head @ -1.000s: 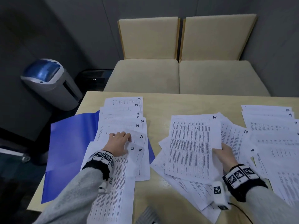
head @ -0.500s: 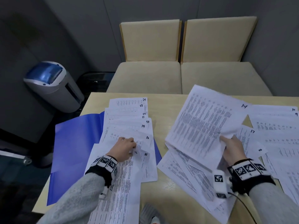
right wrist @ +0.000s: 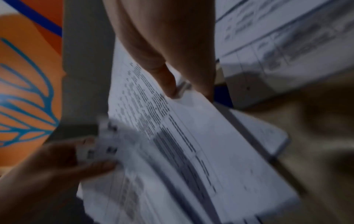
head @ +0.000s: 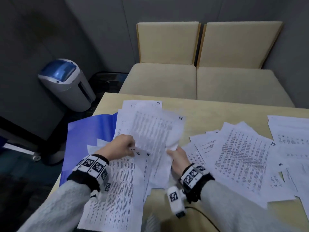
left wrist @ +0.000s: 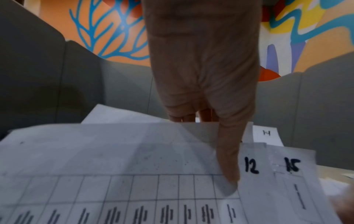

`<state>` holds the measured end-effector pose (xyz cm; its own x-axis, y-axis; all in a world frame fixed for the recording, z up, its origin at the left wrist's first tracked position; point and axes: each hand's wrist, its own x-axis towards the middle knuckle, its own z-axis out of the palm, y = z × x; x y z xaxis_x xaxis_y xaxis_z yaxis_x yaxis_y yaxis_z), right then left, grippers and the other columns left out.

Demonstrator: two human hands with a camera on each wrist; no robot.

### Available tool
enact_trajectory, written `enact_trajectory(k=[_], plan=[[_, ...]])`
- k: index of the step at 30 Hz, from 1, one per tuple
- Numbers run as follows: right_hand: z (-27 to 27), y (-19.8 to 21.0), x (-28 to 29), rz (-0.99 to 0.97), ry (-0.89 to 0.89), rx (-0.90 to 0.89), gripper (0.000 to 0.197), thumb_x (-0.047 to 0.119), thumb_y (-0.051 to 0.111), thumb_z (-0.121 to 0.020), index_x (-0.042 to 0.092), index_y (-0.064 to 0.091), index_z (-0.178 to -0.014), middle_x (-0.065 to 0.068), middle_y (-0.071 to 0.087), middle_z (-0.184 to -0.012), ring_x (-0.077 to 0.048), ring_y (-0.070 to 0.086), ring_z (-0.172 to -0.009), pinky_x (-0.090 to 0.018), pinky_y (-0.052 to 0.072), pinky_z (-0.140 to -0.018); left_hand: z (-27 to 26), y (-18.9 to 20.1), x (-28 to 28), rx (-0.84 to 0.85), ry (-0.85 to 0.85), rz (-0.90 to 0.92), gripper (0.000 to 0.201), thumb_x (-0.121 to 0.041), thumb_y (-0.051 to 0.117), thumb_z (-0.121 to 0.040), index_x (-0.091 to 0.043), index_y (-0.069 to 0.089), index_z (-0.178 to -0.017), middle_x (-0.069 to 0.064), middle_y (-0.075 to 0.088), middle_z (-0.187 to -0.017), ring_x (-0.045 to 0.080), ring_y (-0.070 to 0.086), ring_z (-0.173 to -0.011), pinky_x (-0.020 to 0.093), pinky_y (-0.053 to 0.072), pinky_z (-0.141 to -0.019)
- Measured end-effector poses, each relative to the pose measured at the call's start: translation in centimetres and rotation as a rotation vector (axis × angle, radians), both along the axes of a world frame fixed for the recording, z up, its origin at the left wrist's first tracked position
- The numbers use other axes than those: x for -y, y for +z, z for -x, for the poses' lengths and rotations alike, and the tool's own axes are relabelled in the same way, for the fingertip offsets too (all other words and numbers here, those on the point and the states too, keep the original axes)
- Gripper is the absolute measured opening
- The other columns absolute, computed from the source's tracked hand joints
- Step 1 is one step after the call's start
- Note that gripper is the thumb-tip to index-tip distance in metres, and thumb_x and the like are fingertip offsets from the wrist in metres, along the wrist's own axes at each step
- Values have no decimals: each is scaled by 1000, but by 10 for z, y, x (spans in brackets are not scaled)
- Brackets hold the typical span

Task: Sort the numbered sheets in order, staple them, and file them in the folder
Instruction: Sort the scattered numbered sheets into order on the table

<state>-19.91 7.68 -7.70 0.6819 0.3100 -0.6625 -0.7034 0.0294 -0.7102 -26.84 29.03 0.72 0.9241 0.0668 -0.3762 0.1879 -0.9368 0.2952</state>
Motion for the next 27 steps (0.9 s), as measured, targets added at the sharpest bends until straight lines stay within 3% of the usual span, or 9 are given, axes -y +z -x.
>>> enact_trajectory(k=[5, 8, 10, 12, 17, 20, 24, 25, 27], plan=[[43, -14, -16, 152, 385, -169, 29, -8, 57, -82, 6, 60, -108, -14, 68, -104, -30, 66, -89, -42, 57, -77, -1, -17, -3, -15, 56, 10, 35, -12, 72, -76, -24, 41, -64, -7, 45, -79, 14, 43, -74, 15, 29, -56], [50, -11, -16, 297, 532, 39, 21, 6, 59, -84, 10, 53, -104, -8, 56, -85, -21, 52, -65, -25, 43, -51, -2, -32, -1, -37, 68, 13, 37, -8, 68, -76, -27, 40, -63, -6, 44, -81, 15, 44, -77, 11, 28, -57], [49, -5, -17, 396, 622, 261, 9, 26, 47, -94, 17, 47, -96, -2, 52, -87, -20, 51, -77, -26, 39, -60, -3, -40, 1, -49, 81, 31, 34, -6, 67, -75, -25, 42, -63, -8, 44, -80, 15, 45, -78, 11, 29, -57], [46, -4, -16, 488, 680, 380, 25, 30, 31, -100, 15, 41, -82, -1, 49, -84, -21, 49, -86, -30, 35, -71, -5, -46, 2, -47, 86, 52, 32, -4, 65, -75, -24, 44, -62, -8, 45, -79, 15, 47, -77, 13, 31, -57], [43, -8, -13, 496, 860, 183, 31, 21, 47, -93, 16, 41, -63, -3, 50, -61, -16, 42, -46, -17, 29, -38, -11, -47, 3, -9, 14, -8, 37, -9, 68, -74, -30, 41, -59, -15, 43, -72, 14, 41, -85, 24, 33, -71], [39, -8, -20, 536, 947, 197, 32, 20, 53, -90, 15, 45, -60, -4, 50, -58, -16, 43, -46, -21, 32, -42, -15, -48, 6, 9, -34, 8, 40, -8, 69, -72, -32, 41, -57, -17, 43, -70, 13, 41, -87, 25, 36, -76], [34, -4, -24, 452, 928, 12, 21, 9, 53, -90, 8, 50, -69, -7, 55, -62, -15, 44, -46, -19, 27, -40, -22, -52, 12, -12, -80, 50, 33, -1, 68, -71, -23, 47, -58, -13, 45, -67, 14, 48, -79, 15, 33, -63], [31, -4, -23, 428, 899, -40, 20, 8, 54, -91, 7, 50, -71, -7, 57, -62, -14, 47, -46, -16, 27, -38, -24, -54, 14, -19, -88, 48, 28, -1, 67, -71, -21, 50, -61, -13, 46, -67, 14, 50, -78, 14, 35, -66], [28, -4, -21, 388, 858, -122, 16, 8, 55, -92, 5, 51, -77, -8, 61, -61, -15, 51, -46, -16, 30, -38, -28, -58, 16, -50, -87, 31, 22, -2, 65, -73, -19, 53, -66, -9, 53, -71, 16, 54, -79, 22, 40, -86]])
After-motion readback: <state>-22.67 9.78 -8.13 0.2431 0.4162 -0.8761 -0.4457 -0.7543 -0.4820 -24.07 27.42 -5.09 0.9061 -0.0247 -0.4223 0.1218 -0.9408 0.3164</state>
